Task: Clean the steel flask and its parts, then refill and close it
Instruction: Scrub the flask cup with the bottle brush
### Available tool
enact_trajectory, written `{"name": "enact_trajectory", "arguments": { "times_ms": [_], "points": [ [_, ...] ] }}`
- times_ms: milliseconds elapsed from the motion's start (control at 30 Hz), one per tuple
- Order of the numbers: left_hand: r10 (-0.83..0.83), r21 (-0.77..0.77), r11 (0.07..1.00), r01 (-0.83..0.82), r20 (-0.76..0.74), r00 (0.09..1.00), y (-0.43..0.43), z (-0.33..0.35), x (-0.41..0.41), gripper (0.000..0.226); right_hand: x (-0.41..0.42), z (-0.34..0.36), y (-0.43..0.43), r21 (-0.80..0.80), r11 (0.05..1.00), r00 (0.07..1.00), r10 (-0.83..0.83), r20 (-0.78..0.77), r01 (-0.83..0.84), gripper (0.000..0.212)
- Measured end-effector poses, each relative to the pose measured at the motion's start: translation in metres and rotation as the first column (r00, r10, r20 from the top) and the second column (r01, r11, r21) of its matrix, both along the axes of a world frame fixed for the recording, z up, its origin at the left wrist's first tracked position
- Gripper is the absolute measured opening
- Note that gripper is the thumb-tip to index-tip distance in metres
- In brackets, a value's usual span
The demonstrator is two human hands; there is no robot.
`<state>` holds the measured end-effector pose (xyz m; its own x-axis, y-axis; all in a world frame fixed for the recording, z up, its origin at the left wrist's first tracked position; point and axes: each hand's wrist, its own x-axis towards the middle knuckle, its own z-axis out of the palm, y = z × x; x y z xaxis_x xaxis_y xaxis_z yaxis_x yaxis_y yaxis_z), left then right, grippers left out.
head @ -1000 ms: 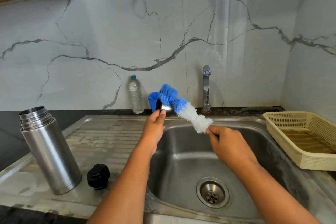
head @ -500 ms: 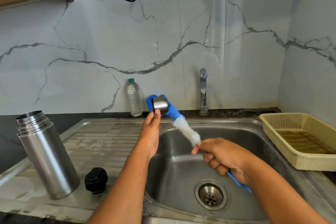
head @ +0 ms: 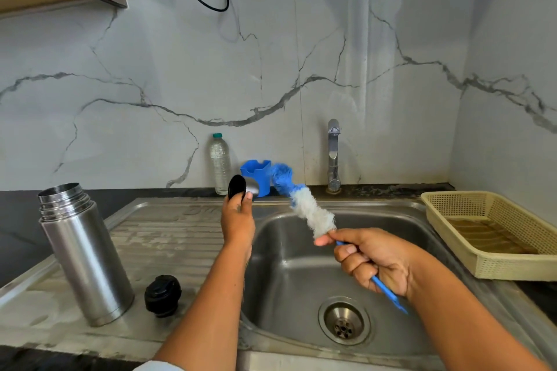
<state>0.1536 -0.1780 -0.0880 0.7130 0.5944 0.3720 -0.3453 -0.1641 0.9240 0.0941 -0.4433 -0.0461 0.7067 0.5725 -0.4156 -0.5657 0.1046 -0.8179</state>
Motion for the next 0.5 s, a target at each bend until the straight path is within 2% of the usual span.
{"name": "enact_trajectory", "arguments": {
  "times_ms": [100, 267, 333, 400, 500],
  "points": [
    [-0.011, -0.090, 0.996, 0.009, -0.027, 1.000, -0.002, 0.000, 0.001, 0.026, -0.002, 0.000, 0.009, -0.133, 0.985, 0.976, -0.086, 0.200, 0.114, 0.026],
    [-0.097, -0.378, 0.923, 0.078, -0.032, 0.995, -0.004, 0.009, 0.000, 0.006, 0.004, -0.012, 0.028, -0.306, 0.887, 0.857, -0.165, 0.487, 0.345, 0.025],
    [-0.127, -0.472, 0.874, 0.113, 0.001, 0.992, -0.006, 0.013, -0.005, 0.013, 0.008, -0.012, 0.031, -0.398, 0.825, 0.787, -0.088, 0.610, 0.401, 0.028],
    [-0.150, -0.547, 0.825, 0.143, 0.032, 0.988, -0.006, 0.015, -0.008, 0.022, 0.011, -0.009, 0.035, -0.516, 0.716, 0.688, 0.069, 0.722, 0.470, 0.032],
    [-0.157, -0.671, 0.721, 0.171, 0.082, 0.984, -0.007, 0.021, -0.011, 0.035, 0.019, 0.001, 0.045, -0.570, 0.549, 0.550, 0.223, 0.805, 0.611, 0.035]
  ]
}}
